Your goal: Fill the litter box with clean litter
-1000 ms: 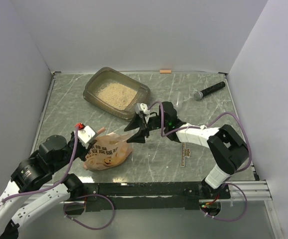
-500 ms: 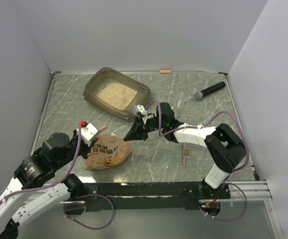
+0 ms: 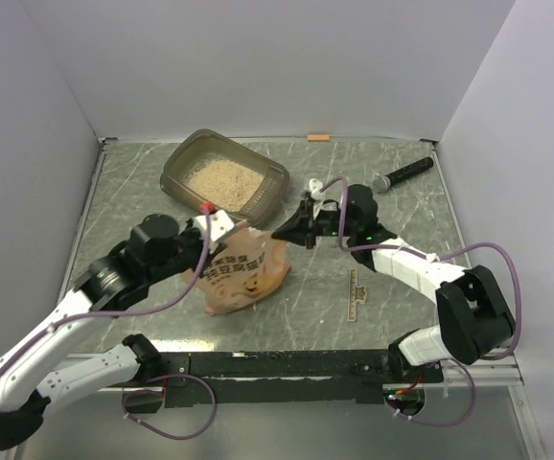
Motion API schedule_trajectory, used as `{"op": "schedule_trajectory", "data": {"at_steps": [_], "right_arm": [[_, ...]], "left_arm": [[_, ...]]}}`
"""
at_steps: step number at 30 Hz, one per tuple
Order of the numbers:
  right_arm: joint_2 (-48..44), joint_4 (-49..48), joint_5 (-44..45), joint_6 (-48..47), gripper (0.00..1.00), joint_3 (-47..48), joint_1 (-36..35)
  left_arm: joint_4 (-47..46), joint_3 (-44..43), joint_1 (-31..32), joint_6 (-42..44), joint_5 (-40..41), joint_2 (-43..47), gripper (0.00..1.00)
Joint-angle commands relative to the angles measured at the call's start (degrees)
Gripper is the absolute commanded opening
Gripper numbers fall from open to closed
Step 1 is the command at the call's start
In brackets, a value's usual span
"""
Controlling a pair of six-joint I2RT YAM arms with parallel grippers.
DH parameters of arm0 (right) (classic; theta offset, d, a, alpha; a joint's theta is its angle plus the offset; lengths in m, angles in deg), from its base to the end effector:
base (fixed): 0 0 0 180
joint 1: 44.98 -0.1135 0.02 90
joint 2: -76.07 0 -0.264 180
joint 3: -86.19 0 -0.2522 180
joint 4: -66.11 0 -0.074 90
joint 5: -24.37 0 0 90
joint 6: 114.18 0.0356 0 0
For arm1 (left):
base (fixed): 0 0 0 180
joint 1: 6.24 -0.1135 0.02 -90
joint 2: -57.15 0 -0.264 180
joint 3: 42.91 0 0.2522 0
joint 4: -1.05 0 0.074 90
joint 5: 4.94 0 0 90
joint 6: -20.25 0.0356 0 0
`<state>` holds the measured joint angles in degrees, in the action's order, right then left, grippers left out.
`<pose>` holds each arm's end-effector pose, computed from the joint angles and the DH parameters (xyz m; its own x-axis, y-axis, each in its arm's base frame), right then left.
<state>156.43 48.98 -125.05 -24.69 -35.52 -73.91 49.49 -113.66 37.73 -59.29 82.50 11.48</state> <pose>0.2489 0.1726 0.2711 -0.0665 -0.0419 -0.9969 -0.9974 0.0300 0.0653 0.1173 -0.1154 0.3658 -0.1493 0.3961 -0.9060 0.7629 0.6291 0.1493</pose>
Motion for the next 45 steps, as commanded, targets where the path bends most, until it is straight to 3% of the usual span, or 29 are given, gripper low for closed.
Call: {"op": "schedule_trajectory", "data": {"at_steps": [1,6,13,15,16,18,19,20,25,30,36,42,45], "right_arm": [[-4.24,-1.54,0.97,-0.98,0.00,0.90,3.79],[-7.58,6.87,4.39,-5.54,0.00,2.05,6.51],[-13.73,6.65,8.88,-5.38,0.00,-4.36,9.33],[-14.35,5.32,8.62,-3.97,0.00,-6.38,9.42],[-14.53,4.80,8.36,-3.71,0.00,-6.91,9.33],[-15.14,4.70,8.44,-3.53,0.00,-8.31,9.33],[-16.01,3.92,8.62,-3.53,0.00,-9.02,9.24],[-16.37,3.48,8.79,-3.27,0.00,-9.72,9.33],[-16.90,3.21,8.88,-2.65,0.00,-10.70,9.33],[-17.86,4.09,8.09,-2.74,0.00,-10.52,9.33],[-17.78,2.34,7.21,-2.04,0.00,-11.31,9.33],[-17.34,-2.67,5.37,0.34,0.00,-13.59,9.41],[-16.81,-5.75,4.66,2.36,0.00,-15.00,9.42]], "left_arm": [[-19.29,-7.51,-2.03,4.57,-6.82,-5.98,0.01],[-22.98,-12.08,-12.13,4.04,-21.14,-15.05,0.01],[-26.41,-13.76,-12.85,5.72,-28.97,-19.55,0.02],[-26.76,-10.97,-12.85,5.28,-29.16,-18.15,0.14],[-26.85,-9.73,-12.85,5.19,-28.29,-15.70,0.31],[-26.68,-5.18,-12.85,4.83,-25.75,-12.53,0.47],[-26.07,-3.84,-12.85,4.66,-23.73,-8.95,0.61],[-25.54,-2.44,-12.94,4.31,-19.10,-6.91,0.66],[-29.84,10.22,-14.52,-1.04,-12.56,5.32,0.78],[-29.93,17.17,-17.50,-4.48,-10.79,12.78,0.80],[-30.02,23.85,-23.57,-6.77,-15.18,13.07,0.79],[-35.19,24.38,-29.89,-9.14,-25.63,6.92,0.77],[-42.04,26.49,-32.80,-13.15,-33.01,6.21,0.77]]}}
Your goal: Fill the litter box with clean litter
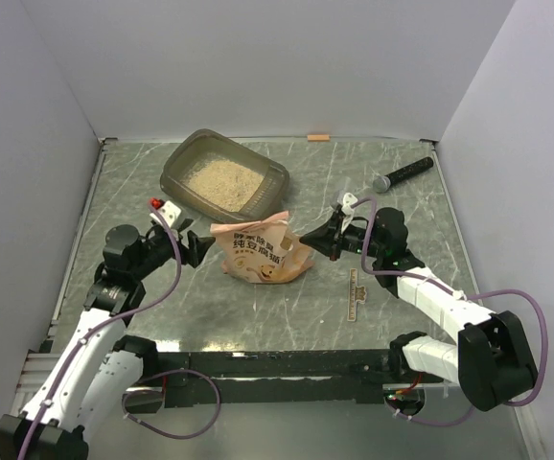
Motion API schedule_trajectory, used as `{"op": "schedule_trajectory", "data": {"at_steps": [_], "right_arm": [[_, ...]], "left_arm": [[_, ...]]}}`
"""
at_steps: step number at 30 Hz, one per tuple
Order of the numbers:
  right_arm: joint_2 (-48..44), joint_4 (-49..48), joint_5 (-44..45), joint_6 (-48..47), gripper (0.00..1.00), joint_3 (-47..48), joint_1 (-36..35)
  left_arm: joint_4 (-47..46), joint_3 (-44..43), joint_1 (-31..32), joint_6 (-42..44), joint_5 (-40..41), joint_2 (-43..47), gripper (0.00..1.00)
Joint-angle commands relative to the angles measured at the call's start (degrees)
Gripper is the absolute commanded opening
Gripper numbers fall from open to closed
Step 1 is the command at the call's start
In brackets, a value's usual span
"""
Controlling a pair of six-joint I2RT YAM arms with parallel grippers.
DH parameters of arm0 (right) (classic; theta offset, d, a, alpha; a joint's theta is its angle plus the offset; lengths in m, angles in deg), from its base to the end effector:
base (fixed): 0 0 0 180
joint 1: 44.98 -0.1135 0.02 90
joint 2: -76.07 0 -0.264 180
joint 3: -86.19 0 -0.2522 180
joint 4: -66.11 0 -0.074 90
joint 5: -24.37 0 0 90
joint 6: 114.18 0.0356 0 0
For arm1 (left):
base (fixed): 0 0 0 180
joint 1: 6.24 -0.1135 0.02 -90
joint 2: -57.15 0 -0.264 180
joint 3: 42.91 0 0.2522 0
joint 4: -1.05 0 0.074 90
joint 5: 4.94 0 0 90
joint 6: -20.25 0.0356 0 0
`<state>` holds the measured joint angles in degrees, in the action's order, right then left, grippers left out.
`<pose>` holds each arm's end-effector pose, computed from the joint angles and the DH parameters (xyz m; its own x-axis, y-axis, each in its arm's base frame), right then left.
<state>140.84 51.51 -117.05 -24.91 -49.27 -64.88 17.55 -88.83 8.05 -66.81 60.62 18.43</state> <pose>0.2161 0.1078 0.2557 -0.0802 -0.0375 -0.9961 -0.9449 0.3211 0.0640 0.1604 -0.0560 0.2930 -0.1246 0.0799 -0.9890 0.6276 0.7784 -0.0162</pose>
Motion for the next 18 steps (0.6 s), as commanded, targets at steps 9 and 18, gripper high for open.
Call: {"op": "schedule_trajectory", "data": {"at_steps": [9,18], "right_arm": [[0.70,-10.23,-4.92,4.16,0.00,-0.47,0.48],[0.35,-9.35,-5.89,4.51,0.00,0.59,1.35]], "left_arm": [[-32.69,5.35,-6.99,-17.24,-31.70,-9.08,0.77],[-37.20,3.78,-7.08,-18.24,-37.51,-19.11,0.76]]}}
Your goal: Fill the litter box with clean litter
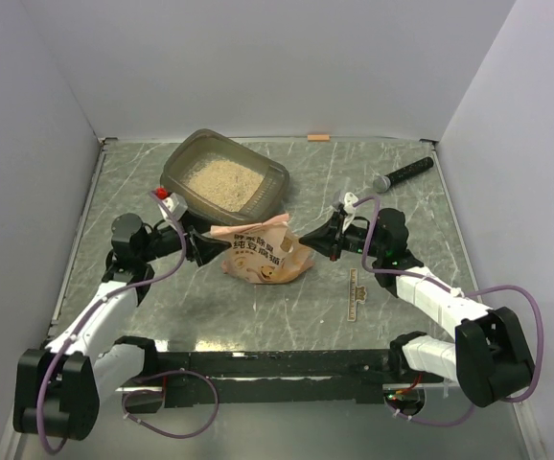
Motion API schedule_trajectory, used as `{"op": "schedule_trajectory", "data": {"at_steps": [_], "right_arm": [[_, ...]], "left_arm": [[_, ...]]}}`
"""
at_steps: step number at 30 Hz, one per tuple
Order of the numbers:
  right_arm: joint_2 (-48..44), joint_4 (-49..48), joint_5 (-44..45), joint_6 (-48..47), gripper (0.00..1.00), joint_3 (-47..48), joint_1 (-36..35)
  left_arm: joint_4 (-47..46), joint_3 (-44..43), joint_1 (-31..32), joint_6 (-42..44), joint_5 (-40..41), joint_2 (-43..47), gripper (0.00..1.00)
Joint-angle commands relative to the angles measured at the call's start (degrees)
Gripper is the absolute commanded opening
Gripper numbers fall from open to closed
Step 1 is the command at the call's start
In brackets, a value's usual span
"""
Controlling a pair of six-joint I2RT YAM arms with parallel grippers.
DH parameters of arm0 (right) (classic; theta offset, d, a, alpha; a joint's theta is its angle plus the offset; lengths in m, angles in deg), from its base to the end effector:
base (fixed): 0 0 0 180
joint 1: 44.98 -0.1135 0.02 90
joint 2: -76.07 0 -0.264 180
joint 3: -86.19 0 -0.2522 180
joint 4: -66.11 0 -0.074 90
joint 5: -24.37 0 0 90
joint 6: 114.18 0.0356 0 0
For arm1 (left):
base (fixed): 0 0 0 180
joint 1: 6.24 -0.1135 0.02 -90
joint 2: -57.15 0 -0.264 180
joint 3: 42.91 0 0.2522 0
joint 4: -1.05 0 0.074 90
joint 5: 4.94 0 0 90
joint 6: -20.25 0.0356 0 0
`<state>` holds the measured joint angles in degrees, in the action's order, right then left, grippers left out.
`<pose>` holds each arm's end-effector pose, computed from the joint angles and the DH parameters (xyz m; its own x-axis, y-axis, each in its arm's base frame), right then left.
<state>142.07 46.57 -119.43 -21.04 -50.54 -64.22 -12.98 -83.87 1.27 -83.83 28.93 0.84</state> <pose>0.2172 0.1062 0.2519 -0.1048 -0.0023 -0.9945 -0.9510 0.2927 0.0995 0.2049 -0.0568 0.2642 -0.2401 -0.1051 -0.9650 0.8633 0.4314 -0.2618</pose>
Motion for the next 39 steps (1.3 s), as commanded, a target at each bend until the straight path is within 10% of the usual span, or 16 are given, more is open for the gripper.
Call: {"op": "schedule_trajectory", "data": {"at_steps": [1,13,20,28,39], "right_arm": [[-0.87,-4.32,-3.50,0.64,0.00,1.95,0.79],[0.36,-6.34,-5.17,3.19,0.00,2.39,1.58],[1.32,-6.16,-8.33,8.09,0.00,3.09,4.21],[3.87,-1.69,-16.60,18.38,0.00,5.81,8.52],[12.84,44.96,-11.77,10.14,0.00,19.44,9.57]], "left_arm": [[-6.66,-1.27,-0.30,-1.03,-6.00,-2.56,0.76],[-15.62,-0.05,-0.30,-5.24,-7.05,-8.98,0.59],[-10.20,-2.15,-0.30,-3.32,-7.50,-11.19,0.01],[4.57,-4.96,-0.21,0.20,-2.49,-5.13,0.01],[21.73,-8.22,-1.09,-5.67,-0.81,-3.63,0.01]]}}
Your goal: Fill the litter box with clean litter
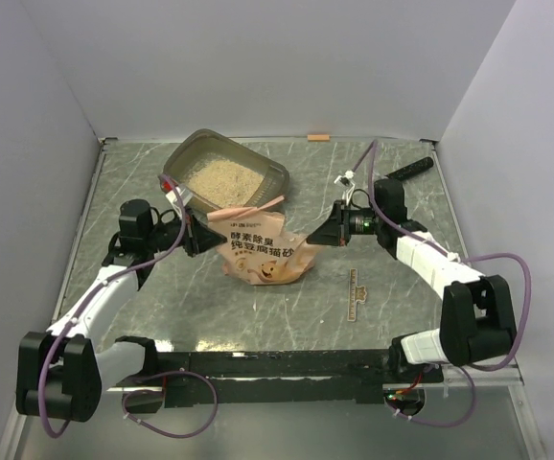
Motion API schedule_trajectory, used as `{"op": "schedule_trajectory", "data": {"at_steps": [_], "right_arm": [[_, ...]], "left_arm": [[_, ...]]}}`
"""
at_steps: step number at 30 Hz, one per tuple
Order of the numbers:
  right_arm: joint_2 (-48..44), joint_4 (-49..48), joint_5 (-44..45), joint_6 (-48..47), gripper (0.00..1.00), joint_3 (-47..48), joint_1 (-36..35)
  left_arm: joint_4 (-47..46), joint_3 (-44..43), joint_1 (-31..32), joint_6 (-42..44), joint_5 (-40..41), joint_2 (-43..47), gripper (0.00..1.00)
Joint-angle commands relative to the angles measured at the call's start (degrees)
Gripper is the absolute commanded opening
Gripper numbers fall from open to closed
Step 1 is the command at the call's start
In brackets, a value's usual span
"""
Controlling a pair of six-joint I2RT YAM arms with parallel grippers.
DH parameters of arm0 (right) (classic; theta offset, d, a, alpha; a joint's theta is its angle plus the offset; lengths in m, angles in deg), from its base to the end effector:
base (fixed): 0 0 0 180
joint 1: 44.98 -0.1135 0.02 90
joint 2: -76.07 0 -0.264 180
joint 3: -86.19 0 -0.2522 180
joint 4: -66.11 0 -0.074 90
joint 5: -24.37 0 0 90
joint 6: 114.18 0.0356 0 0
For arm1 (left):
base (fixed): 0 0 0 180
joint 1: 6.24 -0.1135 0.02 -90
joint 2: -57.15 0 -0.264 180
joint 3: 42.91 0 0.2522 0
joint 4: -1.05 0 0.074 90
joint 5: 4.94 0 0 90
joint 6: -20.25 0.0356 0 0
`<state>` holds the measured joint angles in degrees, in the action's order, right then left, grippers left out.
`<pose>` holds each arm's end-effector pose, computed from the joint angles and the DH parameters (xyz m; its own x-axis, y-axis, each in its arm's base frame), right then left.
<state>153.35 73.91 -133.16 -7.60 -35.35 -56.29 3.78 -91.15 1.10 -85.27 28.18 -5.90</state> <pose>0.2670 0.0870 0.2504 -0.6737 -0.0235 -0.7387 -0.7229 0.2290 0.6519 0.2276 -0.0594 0.2562 -0.5186 -0.0806 -0.8512 0.7504 0.4342 -0.4983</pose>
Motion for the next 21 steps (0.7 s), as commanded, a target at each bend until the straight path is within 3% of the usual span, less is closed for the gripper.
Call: {"op": "schedule_trajectory", "data": {"at_steps": [1,5,8,16,21], "right_arm": [[1.56,17.04,2.22,-1.31,0.00,2.77,2.25],[1.82,11.68,1.52,6.96,0.00,-1.81,4.01],[2.18,10.97,0.38,9.79,0.00,-4.18,4.02],[-0.54,9.99,2.83,15.68,0.00,-10.07,4.28],[-2.56,14.03,4.42,15.85,0.00,-12.01,4.19]], "left_arm": [[4.35,-0.24,-1.27,-5.55,-0.51,3.45,0.01],[7.85,-0.41,-1.53,-14.69,-0.51,1.71,0.01],[13.03,-0.42,-1.53,-16.90,-1.65,0.82,0.01],[17.08,5.38,-1.62,-23.93,-1.56,9.95,0.01],[28.13,4.51,-1.36,-23.32,0.27,15.05,0.01]]}}
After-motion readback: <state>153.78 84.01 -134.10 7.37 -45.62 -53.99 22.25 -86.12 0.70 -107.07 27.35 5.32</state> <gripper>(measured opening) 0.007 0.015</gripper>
